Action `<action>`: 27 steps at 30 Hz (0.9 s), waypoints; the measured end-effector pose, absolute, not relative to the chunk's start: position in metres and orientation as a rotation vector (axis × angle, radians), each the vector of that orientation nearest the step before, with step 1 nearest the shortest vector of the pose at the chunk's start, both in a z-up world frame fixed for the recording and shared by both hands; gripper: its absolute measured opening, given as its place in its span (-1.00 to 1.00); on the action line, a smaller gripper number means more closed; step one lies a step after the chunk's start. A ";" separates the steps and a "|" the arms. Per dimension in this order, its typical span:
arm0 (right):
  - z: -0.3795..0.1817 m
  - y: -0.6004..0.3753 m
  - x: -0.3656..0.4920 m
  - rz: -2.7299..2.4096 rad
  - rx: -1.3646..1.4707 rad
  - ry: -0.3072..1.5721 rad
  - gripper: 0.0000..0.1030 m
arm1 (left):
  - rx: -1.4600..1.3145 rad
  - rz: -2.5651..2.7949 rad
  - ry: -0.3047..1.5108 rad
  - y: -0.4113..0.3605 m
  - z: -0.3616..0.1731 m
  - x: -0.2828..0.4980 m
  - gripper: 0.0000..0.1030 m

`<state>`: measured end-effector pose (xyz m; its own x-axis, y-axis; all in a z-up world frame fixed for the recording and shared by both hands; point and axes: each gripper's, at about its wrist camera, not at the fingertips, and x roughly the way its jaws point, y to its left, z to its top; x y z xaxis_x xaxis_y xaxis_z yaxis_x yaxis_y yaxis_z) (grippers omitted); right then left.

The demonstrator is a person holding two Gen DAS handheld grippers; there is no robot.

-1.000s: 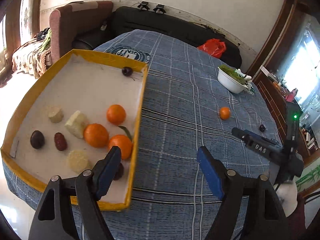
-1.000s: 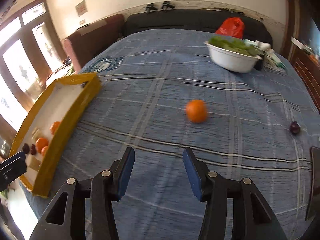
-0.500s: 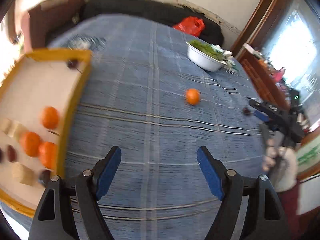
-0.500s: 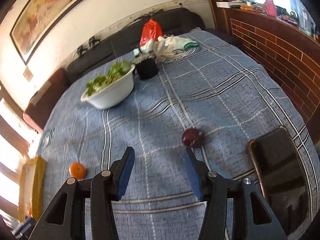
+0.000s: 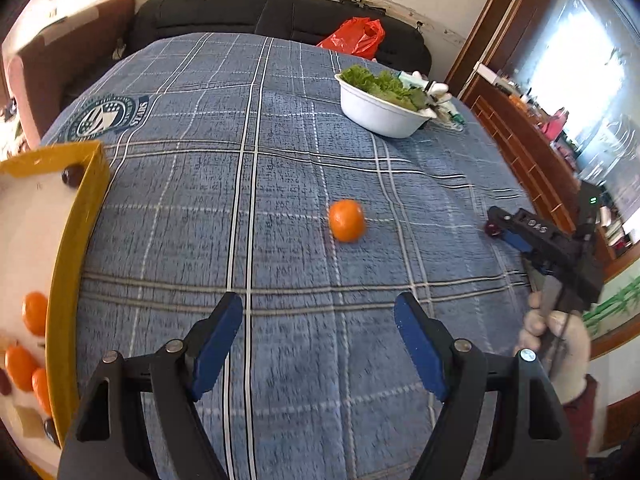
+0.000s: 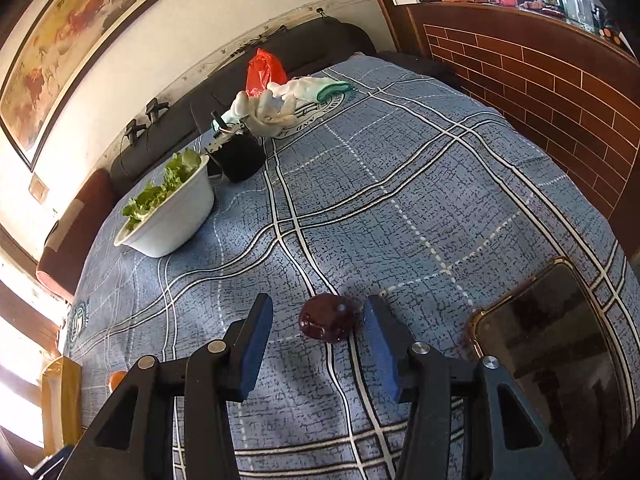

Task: Organize fruits
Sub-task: 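Grasp small mandarin with left tool while right grasps dark plum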

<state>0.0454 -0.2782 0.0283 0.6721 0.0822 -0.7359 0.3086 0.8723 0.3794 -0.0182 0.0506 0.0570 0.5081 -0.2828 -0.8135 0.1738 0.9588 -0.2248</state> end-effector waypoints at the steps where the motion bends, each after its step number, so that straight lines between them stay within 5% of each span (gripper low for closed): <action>1: 0.027 -0.278 0.047 -0.136 0.501 0.838 -0.01 | -0.108 -0.273 1.002 0.046 0.053 -0.012 0.50; 6: 0.023 -0.266 0.056 -0.152 0.394 0.863 -0.11 | -0.063 -0.249 1.017 0.029 0.030 0.016 0.50; 8: 0.023 -0.260 0.059 -0.186 0.325 0.872 -0.40 | -0.059 -0.249 1.029 0.022 0.021 0.028 0.50; 18: 0.026 -0.260 0.054 -0.162 0.333 0.868 -0.41 | 0.046 -0.255 0.989 -0.011 0.012 0.051 0.49; 19: 0.026 -0.259 0.053 -0.157 0.332 0.866 -0.41 | 0.070 -0.252 0.978 -0.015 0.012 0.052 0.44; 23: 0.028 -0.253 0.053 -0.141 0.325 0.863 -0.41 | 0.127 -0.245 0.949 -0.023 0.012 0.053 -0.38; 27: 0.029 -0.249 0.053 -0.137 0.313 0.859 -0.41 | 0.143 -0.232 0.946 -0.024 0.013 0.051 -0.39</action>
